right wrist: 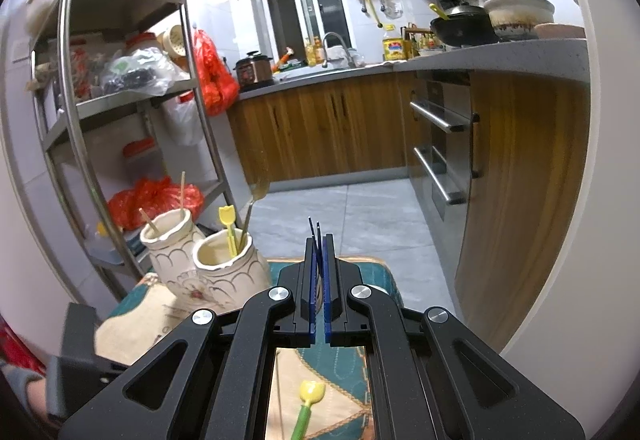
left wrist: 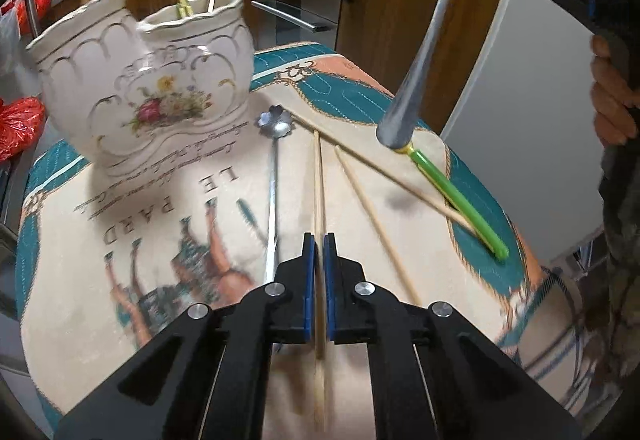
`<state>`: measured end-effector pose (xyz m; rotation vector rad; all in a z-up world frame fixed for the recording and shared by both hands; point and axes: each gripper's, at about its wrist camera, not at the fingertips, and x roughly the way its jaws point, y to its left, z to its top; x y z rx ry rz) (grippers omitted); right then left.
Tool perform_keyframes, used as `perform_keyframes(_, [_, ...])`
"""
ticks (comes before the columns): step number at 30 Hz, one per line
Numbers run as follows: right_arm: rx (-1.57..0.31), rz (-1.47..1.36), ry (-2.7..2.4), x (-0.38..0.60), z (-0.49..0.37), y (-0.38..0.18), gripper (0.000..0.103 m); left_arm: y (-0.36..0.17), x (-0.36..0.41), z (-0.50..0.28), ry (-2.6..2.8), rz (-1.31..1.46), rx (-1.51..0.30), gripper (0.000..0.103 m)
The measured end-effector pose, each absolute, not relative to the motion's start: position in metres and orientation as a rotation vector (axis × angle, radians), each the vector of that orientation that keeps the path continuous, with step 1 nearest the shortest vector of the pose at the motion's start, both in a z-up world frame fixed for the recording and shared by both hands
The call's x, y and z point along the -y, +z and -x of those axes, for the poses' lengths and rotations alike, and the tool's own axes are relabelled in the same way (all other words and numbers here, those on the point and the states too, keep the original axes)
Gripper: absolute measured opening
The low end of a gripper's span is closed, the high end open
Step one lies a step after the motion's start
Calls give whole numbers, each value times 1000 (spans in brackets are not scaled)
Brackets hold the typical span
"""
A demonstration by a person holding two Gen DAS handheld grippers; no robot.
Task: Organize utensils
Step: 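Grasp a wooden chopstick with the left tool while the right tool carries the silver fork, then lower chopstick into larger vase with left tool while right tool lowers fork into smaller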
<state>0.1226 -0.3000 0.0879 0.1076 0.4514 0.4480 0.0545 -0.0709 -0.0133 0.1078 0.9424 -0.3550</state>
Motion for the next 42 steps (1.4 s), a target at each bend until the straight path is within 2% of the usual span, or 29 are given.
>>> perform_keyframes(6, [-444,-91,445,287,-121,92,3,8,40,-38,-368,-74,-821,4])
perform_keyframes(16, [-430,-55,443,263,-118,102,3,54,4,-5,-408,-53,-413,4])
perform_keyframes(22, [-427,-50,442,246,-128,108,3,93,-26,-11,-387,-6,-239,4])
perform_keyframes(31, [-384,-42,440,223,-147,134,3,125,-76,-72,-346,143,-183,4])
perform_keyframes(42, [-285,-30,327,205,-180,157,3,110,-89,-155,-332,338,-196,4])
